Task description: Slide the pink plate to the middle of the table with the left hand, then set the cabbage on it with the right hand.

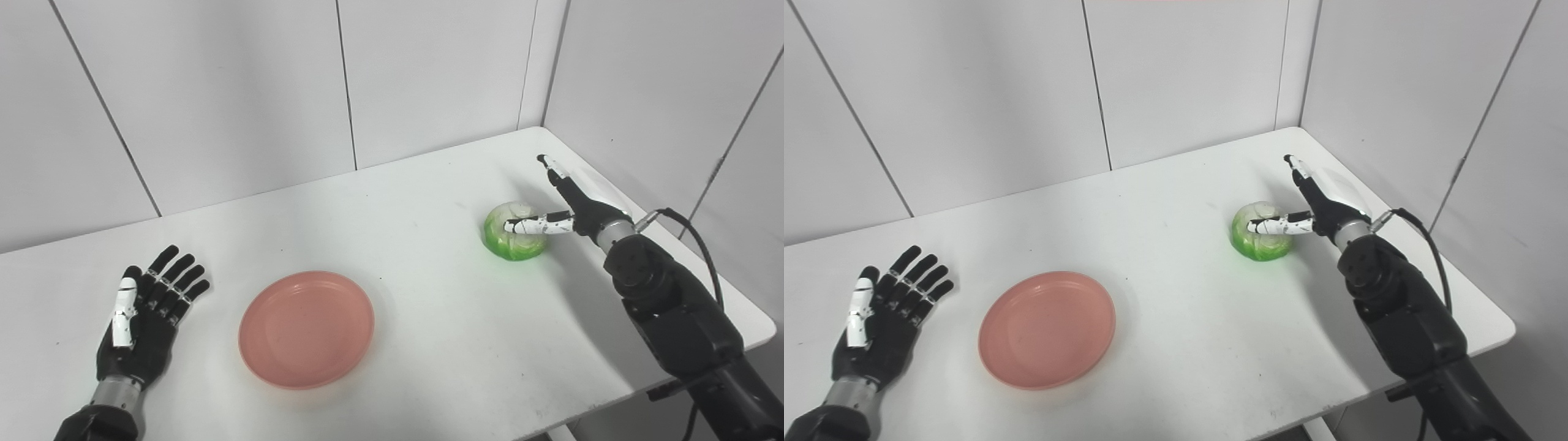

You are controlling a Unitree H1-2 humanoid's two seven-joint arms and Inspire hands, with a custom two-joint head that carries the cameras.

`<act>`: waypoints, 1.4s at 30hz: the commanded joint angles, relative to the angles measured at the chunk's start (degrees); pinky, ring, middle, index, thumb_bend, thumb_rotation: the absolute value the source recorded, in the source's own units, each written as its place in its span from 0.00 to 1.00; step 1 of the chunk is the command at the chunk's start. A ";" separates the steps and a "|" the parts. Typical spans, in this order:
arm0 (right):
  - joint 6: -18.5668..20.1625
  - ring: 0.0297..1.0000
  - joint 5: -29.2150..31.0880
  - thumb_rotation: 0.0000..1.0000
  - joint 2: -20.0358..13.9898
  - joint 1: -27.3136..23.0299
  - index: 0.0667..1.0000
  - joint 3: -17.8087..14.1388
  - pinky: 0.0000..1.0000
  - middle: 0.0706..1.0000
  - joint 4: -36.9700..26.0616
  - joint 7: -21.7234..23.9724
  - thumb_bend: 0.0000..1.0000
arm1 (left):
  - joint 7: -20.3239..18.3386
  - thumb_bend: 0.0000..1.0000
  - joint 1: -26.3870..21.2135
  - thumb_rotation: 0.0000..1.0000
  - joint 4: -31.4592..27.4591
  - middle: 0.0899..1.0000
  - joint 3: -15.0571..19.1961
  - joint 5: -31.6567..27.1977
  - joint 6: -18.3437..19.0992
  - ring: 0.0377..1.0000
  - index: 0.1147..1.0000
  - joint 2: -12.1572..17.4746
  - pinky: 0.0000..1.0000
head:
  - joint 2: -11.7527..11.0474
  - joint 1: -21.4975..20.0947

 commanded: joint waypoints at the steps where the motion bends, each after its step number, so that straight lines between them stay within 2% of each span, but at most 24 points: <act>1: -1.11 0.95 0.57 0.53 -1.32 -1.68 1.00 -0.11 0.84 0.98 0.03 -0.76 1.00 | 0.11 0.52 3.05 0.85 3.72 0.77 -0.06 1.29 1.02 0.78 0.76 0.91 0.77 | 0.02 0.04; 4: -1.14 0.96 1.48 0.53 -1.24 -1.46 1.00 0.19 0.86 1.00 0.46 -0.21 1.00 | -0.23 0.52 2.89 0.85 4.39 0.77 0.01 1.25 0.78 0.78 0.76 1.08 0.77 | 0.26 0.02; 10: -1.56 0.96 1.45 0.60 -1.83 -1.25 1.00 2.21 0.89 0.99 1.39 0.20 1.00 | -0.56 0.51 2.65 0.86 5.32 0.78 0.15 1.23 0.59 0.79 0.77 1.32 0.78 | 0.44 -0.01; 13: -2.12 0.97 4.01 0.58 -1.19 -1.13 1.00 1.82 0.89 1.00 1.76 0.71 1.00 | -1.02 0.51 2.46 0.86 6.14 0.78 0.12 1.18 0.26 0.78 0.76 1.49 0.77 | 0.58 -0.06; 21: -2.64 0.96 4.17 0.58 -1.73 -1.10 1.00 4.00 0.86 1.00 1.84 0.98 1.00 | -1.58 0.52 2.10 0.86 7.66 0.78 -0.01 1.39 -0.81 0.79 0.77 1.81 0.78 | 0.76 -0.09; 23: -1.88 0.93 3.41 0.60 -1.86 -1.33 1.00 4.77 0.79 1.00 2.02 1.11 1.00 | -1.24 0.52 2.10 0.85 7.66 0.78 0.03 1.42 -0.63 0.79 0.77 1.76 0.78 | 0.76 -0.09; 26: -1.76 0.93 3.90 0.58 -1.38 -1.86 1.00 5.00 0.80 1.00 3.55 0.93 1.00 | -1.32 0.52 2.13 0.84 7.71 0.77 0.07 1.33 -0.57 0.78 0.76 1.75 0.77 | 0.90 -0.04; 28: -1.62 0.95 3.94 0.58 -1.18 -2.28 1.00 5.32 0.83 1.00 4.56 0.90 1.00 | -1.68 0.52 2.19 0.85 7.59 0.77 -0.02 1.32 -0.75 0.78 0.76 1.82 0.77 | 0.98 -0.04; 32: -1.64 0.91 4.45 0.56 -0.78 -3.14 1.00 5.49 0.79 0.98 6.77 0.59 1.00 | -1.36 0.53 2.52 0.85 6.49 0.77 -0.08 1.28 -0.22 0.78 0.76 1.72 0.77 | 1.11 0.02; 36: -2.34 0.95 5.55 0.53 -0.39 -3.93 1.00 5.33 0.87 0.98 8.49 0.03 1.00 | -0.96 0.52 2.83 0.85 5.55 0.77 0.00 1.07 0.58 0.78 0.76 1.64 0.78 | 1.30 0.11; 42: -5.08 0.98 8.00 0.48 0.30 -5.34 1.00 4.89 0.92 0.99 11.27 -0.57 1.00 | -1.44 0.52 2.88 0.87 5.71 0.78 -0.22 1.27 -0.01 0.79 0.77 1.76 0.78 | 1.52 0.15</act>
